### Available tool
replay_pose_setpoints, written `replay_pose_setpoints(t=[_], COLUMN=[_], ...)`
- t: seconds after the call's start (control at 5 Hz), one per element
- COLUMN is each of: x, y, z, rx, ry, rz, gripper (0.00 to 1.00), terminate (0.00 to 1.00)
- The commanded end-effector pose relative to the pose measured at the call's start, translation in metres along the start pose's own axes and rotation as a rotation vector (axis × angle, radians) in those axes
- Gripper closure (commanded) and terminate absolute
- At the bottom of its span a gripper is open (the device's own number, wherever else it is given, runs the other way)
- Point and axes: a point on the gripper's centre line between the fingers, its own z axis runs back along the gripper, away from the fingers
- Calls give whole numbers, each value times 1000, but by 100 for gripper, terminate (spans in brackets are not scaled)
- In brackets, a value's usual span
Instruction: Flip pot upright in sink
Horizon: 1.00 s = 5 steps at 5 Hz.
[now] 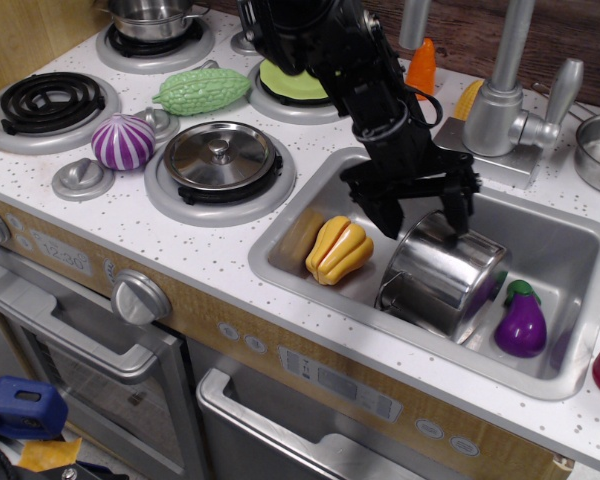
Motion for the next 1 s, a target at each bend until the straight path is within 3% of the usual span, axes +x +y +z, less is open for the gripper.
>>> replay_pose_setpoints(t=[0.0, 0.2, 0.4, 0.6, 0.8], x=[1, -6, -9, -9, -12], y=[-15, -22, -23, -32, -46], z=[-5, -15, -18, -9, 5], rx=[-44, -39, -18, 27, 102], ry=[-70, -131, -207, -210, -192], rz=[77, 123, 174, 208, 205], gripper=[0, 0, 100, 0, 100], terminate=[0, 0, 0, 0, 0])
